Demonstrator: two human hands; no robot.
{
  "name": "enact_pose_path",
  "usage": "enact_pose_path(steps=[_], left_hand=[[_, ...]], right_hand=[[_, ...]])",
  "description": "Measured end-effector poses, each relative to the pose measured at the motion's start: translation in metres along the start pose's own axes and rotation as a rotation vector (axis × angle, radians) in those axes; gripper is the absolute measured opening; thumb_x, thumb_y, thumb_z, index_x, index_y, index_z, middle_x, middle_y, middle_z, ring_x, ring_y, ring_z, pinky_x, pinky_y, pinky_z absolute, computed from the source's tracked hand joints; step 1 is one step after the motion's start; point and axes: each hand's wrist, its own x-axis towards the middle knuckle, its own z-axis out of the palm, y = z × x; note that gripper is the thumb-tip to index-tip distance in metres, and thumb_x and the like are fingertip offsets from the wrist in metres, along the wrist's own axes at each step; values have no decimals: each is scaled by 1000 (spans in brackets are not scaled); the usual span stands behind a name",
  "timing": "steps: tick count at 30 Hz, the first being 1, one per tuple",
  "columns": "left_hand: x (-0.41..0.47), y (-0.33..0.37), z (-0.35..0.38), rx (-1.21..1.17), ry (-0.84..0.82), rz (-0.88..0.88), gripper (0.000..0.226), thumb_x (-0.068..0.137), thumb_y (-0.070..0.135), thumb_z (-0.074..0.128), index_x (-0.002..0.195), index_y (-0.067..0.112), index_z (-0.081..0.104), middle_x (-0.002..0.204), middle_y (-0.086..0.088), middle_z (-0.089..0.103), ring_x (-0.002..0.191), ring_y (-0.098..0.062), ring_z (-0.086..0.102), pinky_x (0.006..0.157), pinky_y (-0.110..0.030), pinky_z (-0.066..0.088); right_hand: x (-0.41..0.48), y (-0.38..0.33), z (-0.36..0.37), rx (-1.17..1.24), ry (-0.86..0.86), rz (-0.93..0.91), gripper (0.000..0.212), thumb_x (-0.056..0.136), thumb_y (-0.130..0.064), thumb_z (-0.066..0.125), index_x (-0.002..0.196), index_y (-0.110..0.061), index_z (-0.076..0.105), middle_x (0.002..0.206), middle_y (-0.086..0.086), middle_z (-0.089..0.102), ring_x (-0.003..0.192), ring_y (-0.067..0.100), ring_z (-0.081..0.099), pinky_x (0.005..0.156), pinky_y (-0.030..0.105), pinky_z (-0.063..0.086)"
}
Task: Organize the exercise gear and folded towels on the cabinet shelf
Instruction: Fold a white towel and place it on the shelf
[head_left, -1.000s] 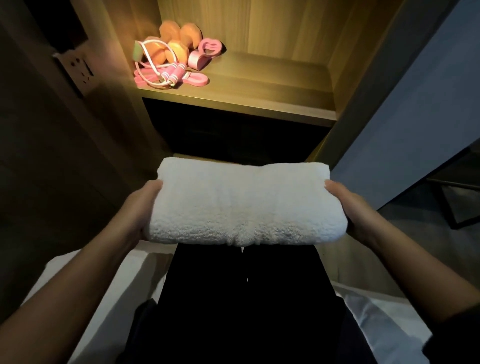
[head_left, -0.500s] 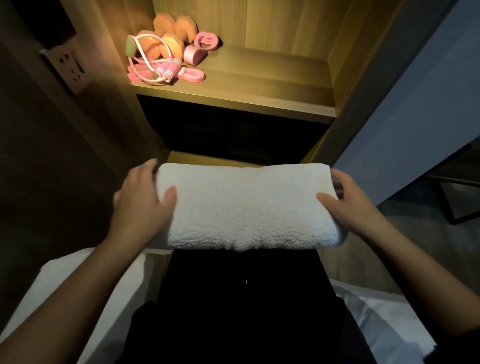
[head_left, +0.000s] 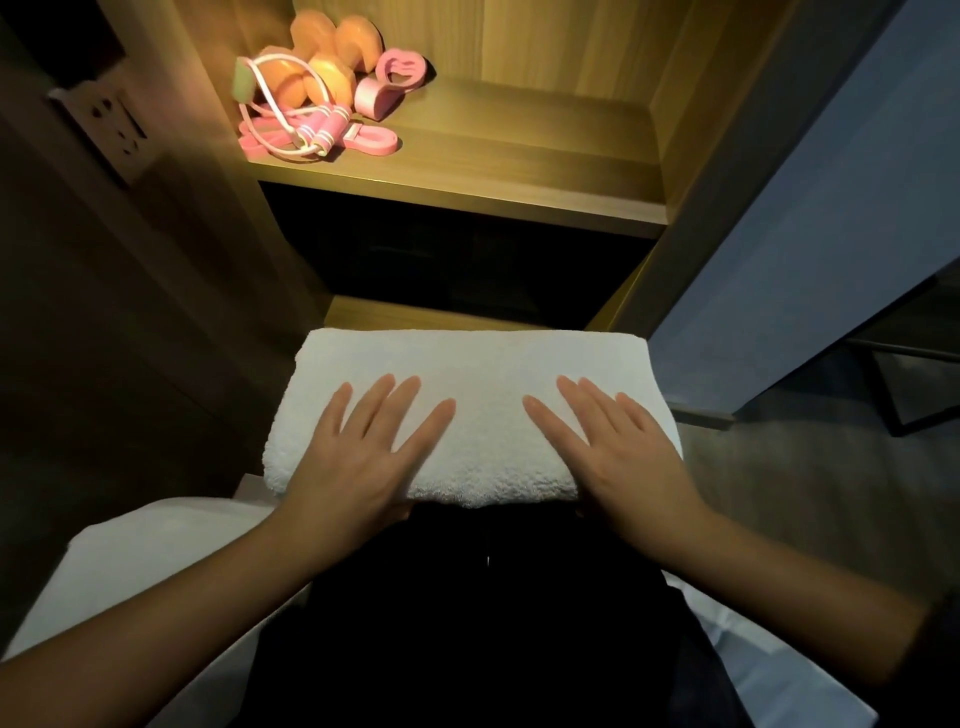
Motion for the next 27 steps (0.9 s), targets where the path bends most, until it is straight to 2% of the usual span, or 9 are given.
enact_pose_path(steps=[3, 7, 11, 15, 17, 20, 22, 24, 27], left_hand=[[8, -16, -14, -42, 147, 63, 67, 86, 39, 57, 143, 7, 42, 122, -26, 61, 104, -43, 63, 84, -52, 52], [40, -37, -43, -63, 259, 43, 69, 79, 32, 77, 136, 2, 51, 110, -22, 64, 88, -42, 63, 67, -47, 52], [31, -25, -30, -28, 351, 18, 51, 91, 35, 54, 130, 2, 59, 108, -22, 65, 93, -39, 64, 79, -48, 50], [-10, 5, -3, -105, 190, 25, 51, 99, 41, 35, 129, 10, 61, 109, -19, 67, 102, -36, 63, 89, -53, 48], [-15, 5, -8, -223, 143, -2, 51, 92, 53, 41, 125, 17, 58, 106, -9, 64, 98, -25, 56, 88, -42, 46], [11, -4, -29, -379, 242, -84, 34, 90, 46, 45, 103, 20, 64, 94, 4, 61, 84, -12, 52, 77, -21, 31], [44, -2, -42, -434, 362, -162, 33, 95, 36, 40, 105, 17, 65, 105, 2, 64, 96, -14, 55, 81, -22, 31], [75, 6, -41, -444, 345, -262, 39, 98, 31, 34, 124, 17, 60, 130, -1, 58, 123, -16, 48, 103, -34, 33], [87, 21, -13, -317, -59, -425, 53, 103, 45, 19, 152, 27, 28, 162, 3, 18, 150, -16, 9, 120, -51, 0]], right_hand=[[4, 9, -12, 48, 179, -36, 69, 83, -28, 75, 143, -10, 47, 130, 17, 60, 110, 36, 61, 85, 44, 50], [31, 30, -37, 29, 369, -3, 54, 86, -30, 68, 134, -10, 54, 117, 10, 64, 95, 34, 61, 68, 38, 43], [20, 30, -20, -19, 387, 34, 47, 91, -27, 56, 135, -9, 54, 124, 14, 60, 103, 34, 59, 76, 39, 41], [-13, 16, 1, -51, 40, -34, 61, 78, -34, 69, 133, -11, 58, 126, 18, 60, 106, 37, 61, 84, 44, 50], [-11, 22, -12, 53, -44, -56, 58, 79, -52, 62, 129, -23, 56, 125, 7, 56, 107, 27, 56, 84, 41, 48], [15, 25, -37, 271, 60, 24, 45, 91, -58, 36, 121, -31, 55, 128, -5, 51, 117, 15, 47, 95, 38, 40], [45, 16, -43, 379, 198, 106, 48, 97, -48, 32, 136, -26, 49, 144, -4, 46, 133, 14, 38, 108, 39, 32], [73, 2, -39, 441, 185, 175, 51, 101, -39, 32, 150, -23, 35, 157, -5, 31, 147, 14, 21, 118, 40, 17], [88, -13, -10, 323, -113, 238, 54, 103, -43, 23, 156, -28, 17, 164, -6, 9, 151, 17, 1, 121, 49, 1]])
